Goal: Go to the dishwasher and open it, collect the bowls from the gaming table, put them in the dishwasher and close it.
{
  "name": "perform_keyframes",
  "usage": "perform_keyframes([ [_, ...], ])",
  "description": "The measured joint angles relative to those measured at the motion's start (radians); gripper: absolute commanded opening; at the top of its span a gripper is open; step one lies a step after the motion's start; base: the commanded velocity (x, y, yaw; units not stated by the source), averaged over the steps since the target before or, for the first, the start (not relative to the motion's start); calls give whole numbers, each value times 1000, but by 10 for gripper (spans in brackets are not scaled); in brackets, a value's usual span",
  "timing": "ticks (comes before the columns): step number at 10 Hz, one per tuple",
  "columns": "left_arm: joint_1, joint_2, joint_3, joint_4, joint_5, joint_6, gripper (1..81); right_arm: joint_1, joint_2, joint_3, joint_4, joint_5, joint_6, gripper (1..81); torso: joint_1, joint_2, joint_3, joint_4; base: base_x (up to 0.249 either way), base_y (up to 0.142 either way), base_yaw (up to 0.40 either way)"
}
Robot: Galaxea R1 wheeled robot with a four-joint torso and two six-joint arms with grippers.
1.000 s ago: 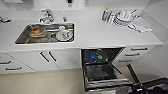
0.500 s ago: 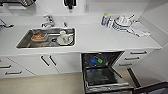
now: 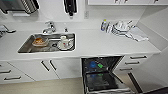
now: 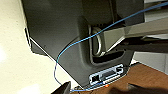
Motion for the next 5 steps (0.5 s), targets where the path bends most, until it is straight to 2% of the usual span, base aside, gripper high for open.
perform_keyframes([
  [2, 1, 1, -1, 3, 4, 0, 811, -48, 54, -50, 1, 15, -24, 811, 43, -69, 0, 0, 0, 0, 0],
  [5, 2, 3, -2, 7, 6, 0, 811, -88, 73, -106, 1, 29, -50, 811, 108, -172, 1, 0, 0, 0, 0],
])
